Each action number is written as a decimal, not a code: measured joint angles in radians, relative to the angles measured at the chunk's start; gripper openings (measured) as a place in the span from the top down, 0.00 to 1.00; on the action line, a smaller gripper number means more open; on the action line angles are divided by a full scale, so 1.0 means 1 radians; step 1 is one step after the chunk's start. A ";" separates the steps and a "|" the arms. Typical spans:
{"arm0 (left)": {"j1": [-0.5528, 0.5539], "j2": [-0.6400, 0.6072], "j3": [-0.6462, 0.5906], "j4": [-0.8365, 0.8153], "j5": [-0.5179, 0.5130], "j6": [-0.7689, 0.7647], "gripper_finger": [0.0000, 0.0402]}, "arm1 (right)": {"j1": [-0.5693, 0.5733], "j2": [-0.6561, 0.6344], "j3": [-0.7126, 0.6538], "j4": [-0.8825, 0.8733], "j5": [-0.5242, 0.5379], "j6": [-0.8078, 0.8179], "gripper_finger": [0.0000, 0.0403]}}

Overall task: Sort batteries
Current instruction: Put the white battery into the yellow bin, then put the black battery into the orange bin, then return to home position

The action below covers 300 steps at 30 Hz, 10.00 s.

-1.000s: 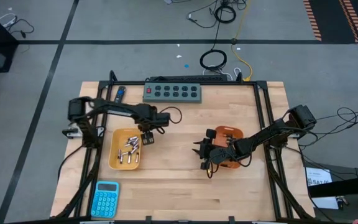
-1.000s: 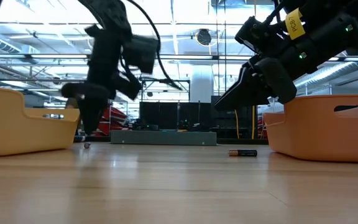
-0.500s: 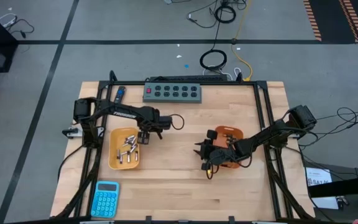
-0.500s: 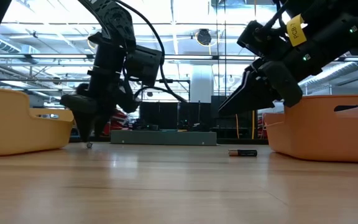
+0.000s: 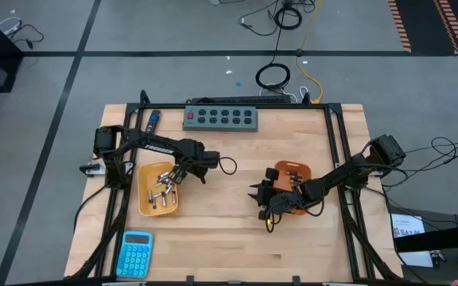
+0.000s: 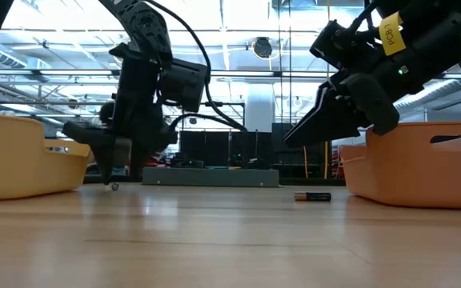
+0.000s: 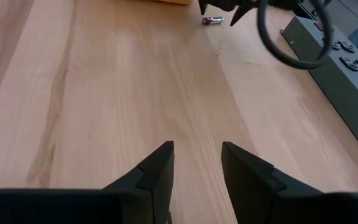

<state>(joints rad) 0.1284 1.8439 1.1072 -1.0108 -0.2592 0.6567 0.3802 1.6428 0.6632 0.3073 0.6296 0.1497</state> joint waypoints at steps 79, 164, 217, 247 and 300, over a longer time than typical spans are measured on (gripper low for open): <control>0.052 0.019 0.136 0.057 0.143 -0.255 0.95 | -0.006 0.000 0.000 0.025 0.009 -0.022 0.69; -0.442 -0.681 -0.314 0.552 -0.375 -0.670 0.53 | -0.229 0.203 0.450 -0.852 -0.556 0.009 0.70; -0.491 -0.811 -0.722 1.249 -0.408 -0.598 0.53 | -0.108 -0.212 0.235 -1.195 -0.490 0.542 0.59; -0.481 -1.258 -1.100 1.533 -0.422 -0.653 0.53 | -0.357 -1.155 -0.618 0.272 -0.341 0.007 0.77; -0.499 -1.257 -1.102 1.472 -0.268 -0.675 0.53 | -0.361 -1.149 -0.649 0.274 -0.318 0.021 0.77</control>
<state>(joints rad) -0.3710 0.5869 0.0048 0.4614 -0.5274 -0.0181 0.0193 0.4934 0.0139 0.5816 0.3121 0.1711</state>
